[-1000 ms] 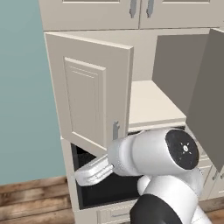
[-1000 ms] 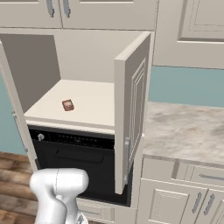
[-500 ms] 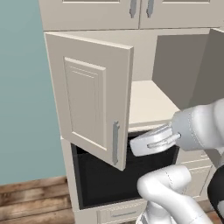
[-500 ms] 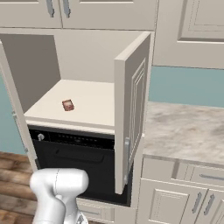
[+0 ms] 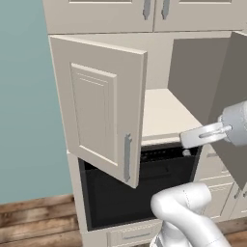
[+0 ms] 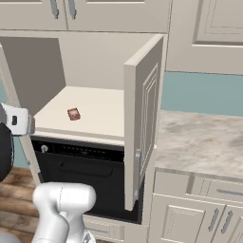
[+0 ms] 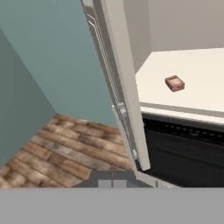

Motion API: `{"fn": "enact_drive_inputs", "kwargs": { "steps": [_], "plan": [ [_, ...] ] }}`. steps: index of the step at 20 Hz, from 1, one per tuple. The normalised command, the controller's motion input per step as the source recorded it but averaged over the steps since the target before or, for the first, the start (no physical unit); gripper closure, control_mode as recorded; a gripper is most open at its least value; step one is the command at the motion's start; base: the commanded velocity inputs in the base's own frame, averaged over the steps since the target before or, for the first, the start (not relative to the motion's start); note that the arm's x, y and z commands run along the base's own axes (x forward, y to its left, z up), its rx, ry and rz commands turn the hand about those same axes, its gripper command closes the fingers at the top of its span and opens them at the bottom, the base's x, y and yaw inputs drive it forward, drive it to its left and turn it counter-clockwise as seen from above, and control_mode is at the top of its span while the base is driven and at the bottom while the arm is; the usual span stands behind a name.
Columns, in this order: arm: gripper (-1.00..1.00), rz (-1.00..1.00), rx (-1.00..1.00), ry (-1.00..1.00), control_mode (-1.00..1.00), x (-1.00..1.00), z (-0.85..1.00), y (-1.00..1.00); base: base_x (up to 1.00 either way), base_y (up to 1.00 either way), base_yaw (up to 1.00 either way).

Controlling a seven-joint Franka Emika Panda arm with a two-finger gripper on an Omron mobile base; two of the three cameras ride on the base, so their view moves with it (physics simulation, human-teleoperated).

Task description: Open the cabinet. Pick the bar soap and place it next to the sink. Then close the cabinet.

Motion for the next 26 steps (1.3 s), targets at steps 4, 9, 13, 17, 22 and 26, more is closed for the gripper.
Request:
{"fn": "enact_drive_inputs", "kwargs": {
  "steps": [4,9,13,17,22,26],
  "plan": [
    [1.0,-0.13,0.0,0.0,-1.0,0.42,-0.2,-0.24,0.0,0.0,0.0],
    [1.0,-0.2,0.0,0.0,-1.0,0.31,-0.21,0.0,0.0,0.0,0.0],
    [1.0,-0.25,0.01,0.0,-1.0,0.01,-0.03,-0.02,0.0,0.0,0.0],
    [1.0,-0.25,0.13,0.0,-1.0,0.0,0.0,-0.26,0.0,0.0,0.0],
    [1.0,-0.19,0.25,0.07,-1.0,0.2,0.0,-0.4,0.0,0.0,0.0],
    [-1.0,-0.16,0.23,0.09,-1.0,0.57,-0.14,-0.1,0.0,0.0,0.0]
  ]
}}
